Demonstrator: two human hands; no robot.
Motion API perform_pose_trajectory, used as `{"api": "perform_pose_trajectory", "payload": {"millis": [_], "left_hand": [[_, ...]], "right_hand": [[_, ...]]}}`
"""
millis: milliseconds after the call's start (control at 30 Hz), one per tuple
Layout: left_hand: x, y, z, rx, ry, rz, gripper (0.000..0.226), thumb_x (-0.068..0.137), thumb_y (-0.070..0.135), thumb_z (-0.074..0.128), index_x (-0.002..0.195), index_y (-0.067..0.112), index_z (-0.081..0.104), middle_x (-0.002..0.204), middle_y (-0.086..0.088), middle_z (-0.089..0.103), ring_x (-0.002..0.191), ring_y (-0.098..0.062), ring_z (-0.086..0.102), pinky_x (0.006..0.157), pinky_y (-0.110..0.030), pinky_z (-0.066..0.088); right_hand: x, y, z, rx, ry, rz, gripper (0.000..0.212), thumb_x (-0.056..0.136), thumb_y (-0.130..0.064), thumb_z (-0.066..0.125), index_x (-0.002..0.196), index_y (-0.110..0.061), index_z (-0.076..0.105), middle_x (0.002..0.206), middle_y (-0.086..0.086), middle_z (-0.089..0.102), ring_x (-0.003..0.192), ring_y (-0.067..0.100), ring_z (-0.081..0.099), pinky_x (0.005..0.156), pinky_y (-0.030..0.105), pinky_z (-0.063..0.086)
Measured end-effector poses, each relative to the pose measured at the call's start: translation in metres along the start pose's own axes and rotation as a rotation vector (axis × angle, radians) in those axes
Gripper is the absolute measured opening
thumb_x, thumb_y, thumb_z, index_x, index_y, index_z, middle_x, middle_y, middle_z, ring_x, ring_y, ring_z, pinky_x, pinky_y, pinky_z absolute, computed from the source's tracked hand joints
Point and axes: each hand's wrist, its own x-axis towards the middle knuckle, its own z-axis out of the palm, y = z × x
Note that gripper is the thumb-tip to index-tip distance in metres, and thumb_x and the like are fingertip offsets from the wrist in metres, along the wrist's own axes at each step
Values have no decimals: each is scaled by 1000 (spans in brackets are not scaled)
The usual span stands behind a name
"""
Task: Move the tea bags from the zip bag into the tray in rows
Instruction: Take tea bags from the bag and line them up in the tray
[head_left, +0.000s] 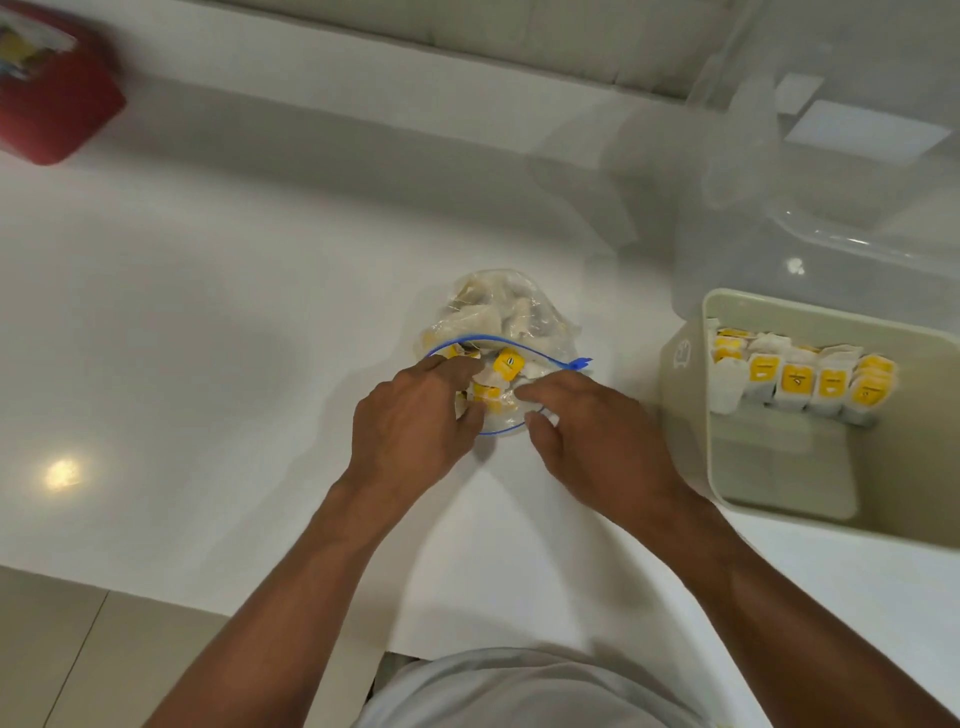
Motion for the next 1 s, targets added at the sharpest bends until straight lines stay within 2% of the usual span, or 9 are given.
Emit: {"api": "perform_pose_trajectory", "payload": {"millis": [100,167,267,333,400,533,800,867,1000], "left_hand": [[6,4,-4,-28,46,-8,27,92,32,57,118,37,64,106,12,71,93,-25,66,65,-30,45],[11,7,-7,-22,53,-27,26,93,33,56,118,35,62,107,10,71,94,-27,66,68,-32,47],[19,11,-10,-14,30,-15,37,93,37,55,130,40,52,110,13,70,98,-24,66,71,-32,49],[23,14,-12,-23,-4,-22,43,92,36,56,134,42,47,110,15,70,100,-24,65,71,-30,46],[23,16,-12,-36,-29,-52,45,91,34,59,134,42,48,113,14,69,103,-24,64,72,-30,44],[20,14,-14,-21,2,-110,41,90,25,61,128,39,55,115,12,69,100,-27,64,69,-27,36],[17,8,-11,-13,-34,-113,54,87,23,60,136,43,46,120,18,66,104,-23,64,70,-27,38],[18,8,-10,-12,-35,-116,54,87,23,60,136,44,46,121,17,65,103,-23,64,70,-28,40],[18,8,-12,-39,-10,-113,53,86,22,61,134,42,49,120,17,66,103,-23,64,72,-28,42]], "right_hand": [[16,-8,-5,258,-22,194,28,94,-31,51,116,-31,69,96,-7,75,86,15,71,86,32,52],[24,-9,-6,331,-73,297,27,94,-28,54,118,-29,68,85,-5,76,85,17,72,90,33,50],[33,-6,-5,286,-43,317,32,94,-32,55,124,-24,65,88,-5,76,90,22,71,92,36,49],[38,-7,-4,210,-35,322,36,94,-39,54,127,-28,63,98,-3,75,94,26,69,90,38,51],[41,-9,-3,50,-43,303,38,94,-44,51,131,-37,58,104,0,72,98,30,65,85,36,51],[48,-12,2,-182,-84,183,39,96,-42,45,135,-48,50,105,-2,67,96,28,63,68,29,37],[49,-13,13,-313,-101,22,33,99,-39,45,130,-46,54,113,-4,62,93,27,65,66,28,33],[50,-13,17,-322,-76,-7,29,98,-38,48,124,-43,60,111,-4,63,86,27,66,64,27,34],[52,-16,16,-431,29,-28,17,94,-40,56,97,-37,72,93,-7,66,68,23,67,56,25,28]]}}
